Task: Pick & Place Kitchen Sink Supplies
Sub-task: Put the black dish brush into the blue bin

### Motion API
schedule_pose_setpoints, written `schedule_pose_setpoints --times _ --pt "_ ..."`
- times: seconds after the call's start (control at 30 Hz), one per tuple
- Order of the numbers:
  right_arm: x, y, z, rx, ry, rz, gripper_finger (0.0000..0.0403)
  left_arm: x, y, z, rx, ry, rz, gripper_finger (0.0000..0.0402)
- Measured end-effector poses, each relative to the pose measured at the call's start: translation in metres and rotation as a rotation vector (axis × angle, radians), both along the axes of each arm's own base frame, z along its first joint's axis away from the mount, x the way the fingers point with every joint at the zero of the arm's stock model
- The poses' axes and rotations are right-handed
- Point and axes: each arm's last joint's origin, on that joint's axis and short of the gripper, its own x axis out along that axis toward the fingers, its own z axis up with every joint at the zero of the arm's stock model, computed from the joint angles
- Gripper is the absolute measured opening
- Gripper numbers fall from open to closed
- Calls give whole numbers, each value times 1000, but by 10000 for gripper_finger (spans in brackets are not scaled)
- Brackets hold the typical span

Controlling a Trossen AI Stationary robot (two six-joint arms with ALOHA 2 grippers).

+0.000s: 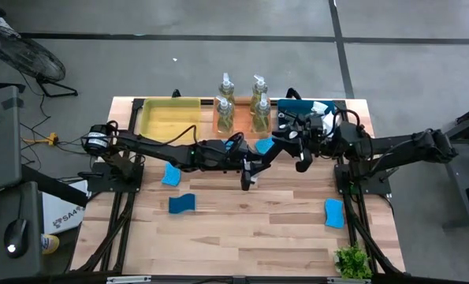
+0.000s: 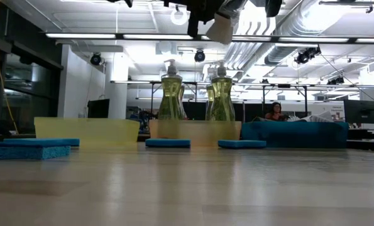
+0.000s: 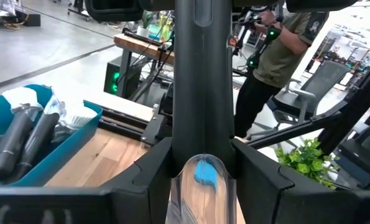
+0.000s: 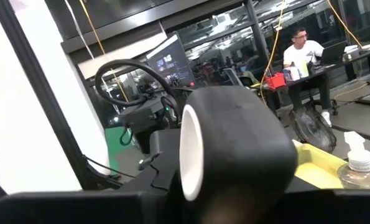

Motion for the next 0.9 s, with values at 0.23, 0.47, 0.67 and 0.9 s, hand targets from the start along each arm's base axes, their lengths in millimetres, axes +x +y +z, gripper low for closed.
schedule_pose_setpoints --times 0.23,0.47,0.67,0.9 --pt "0 -8 -5 8 54 -35 94 0 1 -2 -2 16 19 180" --pt "-3 -18 -8 21 104 -75 94 -1 1 -1 -31 12 25 246" --pt "-9 -26 -9 32 131 -77 94 -6 2 4 -22 37 17 282" --pt "-11 -29 -8 28 128 -64 94 -6 2 4 -22 38 10 304"
